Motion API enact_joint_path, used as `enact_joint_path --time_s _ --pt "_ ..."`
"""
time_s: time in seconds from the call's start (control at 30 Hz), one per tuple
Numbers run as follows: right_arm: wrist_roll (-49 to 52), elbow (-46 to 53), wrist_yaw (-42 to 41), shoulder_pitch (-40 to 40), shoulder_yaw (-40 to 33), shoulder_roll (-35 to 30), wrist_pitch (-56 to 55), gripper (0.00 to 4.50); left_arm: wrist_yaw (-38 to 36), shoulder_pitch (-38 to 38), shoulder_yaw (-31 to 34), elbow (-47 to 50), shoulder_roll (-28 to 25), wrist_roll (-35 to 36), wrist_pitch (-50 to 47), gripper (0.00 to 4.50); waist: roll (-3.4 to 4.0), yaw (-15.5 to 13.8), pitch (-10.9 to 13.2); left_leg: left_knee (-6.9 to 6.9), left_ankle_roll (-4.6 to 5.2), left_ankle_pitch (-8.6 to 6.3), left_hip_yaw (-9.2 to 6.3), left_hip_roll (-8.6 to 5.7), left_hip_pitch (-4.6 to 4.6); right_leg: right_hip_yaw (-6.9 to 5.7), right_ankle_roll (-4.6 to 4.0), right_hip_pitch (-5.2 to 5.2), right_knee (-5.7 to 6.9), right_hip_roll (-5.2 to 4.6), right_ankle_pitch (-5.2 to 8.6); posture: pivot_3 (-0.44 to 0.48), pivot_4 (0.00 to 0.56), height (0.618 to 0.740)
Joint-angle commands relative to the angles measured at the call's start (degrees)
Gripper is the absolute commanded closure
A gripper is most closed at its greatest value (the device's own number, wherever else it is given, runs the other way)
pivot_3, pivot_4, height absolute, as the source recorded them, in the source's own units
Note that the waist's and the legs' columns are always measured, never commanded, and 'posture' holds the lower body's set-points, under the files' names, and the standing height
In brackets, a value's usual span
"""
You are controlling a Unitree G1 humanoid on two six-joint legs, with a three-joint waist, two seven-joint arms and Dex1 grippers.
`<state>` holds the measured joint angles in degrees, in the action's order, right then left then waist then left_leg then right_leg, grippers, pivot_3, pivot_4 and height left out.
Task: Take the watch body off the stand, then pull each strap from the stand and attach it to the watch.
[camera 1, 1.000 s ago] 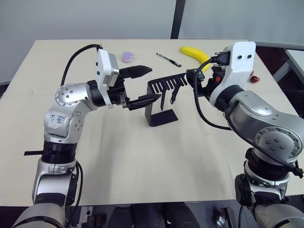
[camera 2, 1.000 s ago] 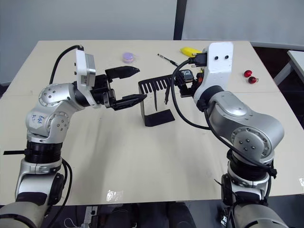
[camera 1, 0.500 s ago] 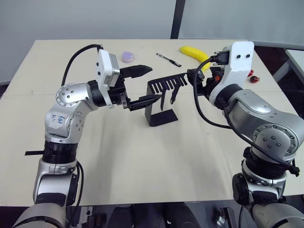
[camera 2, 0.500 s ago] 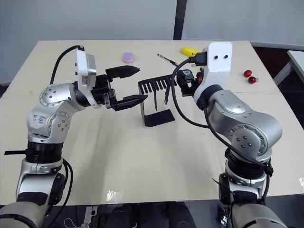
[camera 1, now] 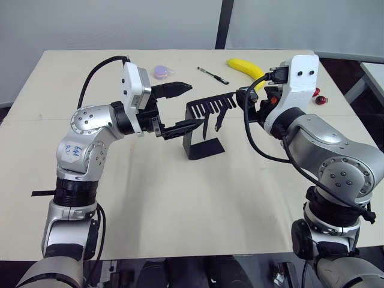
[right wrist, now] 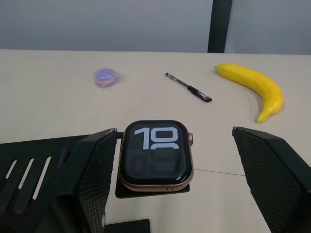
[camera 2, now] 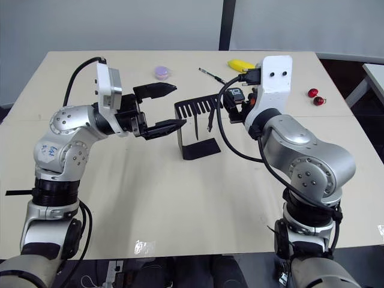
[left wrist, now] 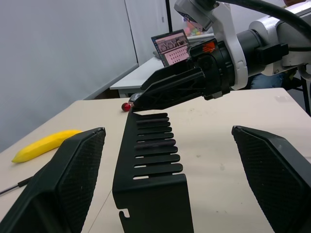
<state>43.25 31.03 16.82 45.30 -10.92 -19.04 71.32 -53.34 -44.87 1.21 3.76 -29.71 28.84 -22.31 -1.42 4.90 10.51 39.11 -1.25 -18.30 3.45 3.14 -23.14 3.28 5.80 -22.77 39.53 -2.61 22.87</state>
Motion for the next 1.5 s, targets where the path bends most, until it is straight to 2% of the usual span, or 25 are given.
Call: enact_joint_path --time_s 0.03,0.07,0.17,0.23,0.27,0.3,0.7,0.87,0.97,1.03,1.1,1.23,1.3,1.4,1.5 --pt "-0.8 0.9 -1.7 0.1 -1.0 0.5 -0.5 0.51 0.1 -1.6 0.8 1.8 -0.4 -0.1 1.1 0.00 0.00 0.0 0.0 0.00 0.00 0.00 0.00 0.00 0.00 0.00 0.00 0.00 0.00 0.00 0.00 0.000 0.150 0.740" --pt "-1.0 0.9 -1.9 0.1 -1.1 0.7 -0.5 0.51 0.1 -1.5 0.9 1.8 -0.4 -0.2 1.1 0.00 0.00 0.0 0.0 0.00 0.00 0.00 0.00 0.00 0.00 0.00 0.00 0.00 0.00 0.00 0.00 0.000 0.150 0.740" --pt "-1.3 0.9 -2.2 0.0 -1.2 1.2 -0.5 1.30 0.2 -1.5 0.9 1.9 -0.5 -0.2 1.1 0.00 0.00 0.0 0.0 0.00 0.00 0.00 0.00 0.00 0.00 0.00 0.00 0.00 0.01 0.00 0.00 0.000 0.150 0.740" --pt "-1.5 0.9 -2.4 -0.1 -1.2 1.5 -0.4 2.38 0.2 -1.5 0.9 1.9 -0.6 -0.3 1.0 0.00 0.00 0.0 0.0 0.00 0.00 0.00 0.00 0.00 0.00 0.00 0.00 0.00 0.01 0.00 0.00 0.000 0.150 0.740" --pt "-1.6 0.9 -2.4 -0.1 -1.2 1.6 -0.4 2.75 0.3 -1.5 1.0 1.9 -0.6 -0.3 1.0 0.00 0.00 0.0 0.0 0.00 0.00 0.00 0.00 0.00 0.00 0.00 0.00 0.00 0.02 0.00 0.00 0.000 0.150 0.740" --pt "-1.7 1.0 -2.5 -0.1 -1.2 1.6 -0.4 2.86 0.3 -1.5 1.0 2.0 -0.6 -0.3 1.0 0.00 0.00 0.0 0.0 0.00 0.00 0.00 0.00 0.00 0.00 0.00 0.00 0.00 0.02 0.00 0.00 0.000 0.150 0.740" --pt "-1.2 3.8 -3.9 1.2 -2.6 2.0 -0.3 2.86 0.2 -1.3 1.0 2.9 -0.8 0.4 0.3 0.00 0.00 0.0 0.0 0.01 0.00 0.00 -0.01 -0.02 0.00 0.00 0.00 0.00 0.03 -0.01 0.00 0.000 0.150 0.740" --pt "2.9 5.4 -5.6 2.8 -7.5 1.1 -0.2 2.86 -0.1 -1.0 1.3 5.3 -0.6 2.7 -2.2 0.00 0.01 0.0 0.0 0.00 0.00 0.00 -0.02 -0.02 0.00 0.00 0.00 -0.01 0.04 -0.01 0.00 0.000 0.150 0.740" --pt "7.1 6.8 -8.2 1.8 -11.8 -1.7 0.7 2.86 0.0 -0.7 2.2 7.3 -1.0 5.5 -5.5 0.00 0.01 0.0 0.0 0.00 0.00 0.00 -0.04 -0.02 0.00 0.00 0.00 0.00 0.05 -0.01 0.00 0.000 0.150 0.740" --pt "10.9 8.6 -11.1 -1.3 -15.5 -5.4 1.3 2.86 -1.1 0.5 2.8 9.8 -2.5 8.9 -9.5 0.00 0.01 -0.1 0.0 0.00 0.00 0.00 -0.04 -0.03 -0.01 0.00 0.00 0.01 0.04 -0.02 0.00 0.000 0.150 0.740" --pt "13.1 10.7 -14.4 -7.8 -19.9 -10.3 1.4 2.86 -4.0 3.3 2.7 12.5 -5.0 11.6 -12.0 0.00 0.01 -0.2 0.0 0.00 0.00 0.00 -0.12 -0.03 -0.01 0.00 0.00 0.05 0.02 -0.02 0.00 0.000 0.150 0.740" --pt "10.0 13.5 -19.5 -26.3 -25.2 -14.5 -3.8 2.86 -9.6 9.5 -1.2 14.4 -9.0 8.1 -8.3 0.00 0.00 -0.4 0.0 -0.05 0.02 0.01 -0.29 -0.11 -0.01 0.03 0.00 0.21 -0.11 0.00 0.00 0.000 0.150 0.740" --pt "7.5 13.8 -21.3 -33.2 -24.9 -14.2 -7.9 2.86 -11.3 11.5 -2.6 14.5 -9.8 6.3 -5.9 0.00 0.00 -0.6 0.0 -0.04 0.02 0.07 -0.35 -0.13 0.02 0.08 0.00 0.34 -0.23 0.05 0.00 0.000 0.150 0.740" --pt "-0.9 10.7 -24.1 -43.7 -20.1 -11.7 -17.8 2.86 -11.9 13.9 -5.0 13.7 -8.5 3.5 -2.0 0.00 0.02 -0.7 0.0 -0.07 0.03 0.20 -0.25 -0.22 0.03 0.21 0.01 0.34 -0.51 0.05 0.00 0.000 0.150 0.740" --pt "-7.0 6.8 -26.6 -48.2 -15.6 -9.7 -26.2 2.86 -12.2 14.9 -6.8 12.1 -7.1 0.9 1.4 0.00 0.02 -0.8 0.0 -0.07 0.03 0.21 -0.26 -0.24 0.11 0.24 0.01 0.40 -0.54 0.10 0.00 0.000 0.150 0.740"
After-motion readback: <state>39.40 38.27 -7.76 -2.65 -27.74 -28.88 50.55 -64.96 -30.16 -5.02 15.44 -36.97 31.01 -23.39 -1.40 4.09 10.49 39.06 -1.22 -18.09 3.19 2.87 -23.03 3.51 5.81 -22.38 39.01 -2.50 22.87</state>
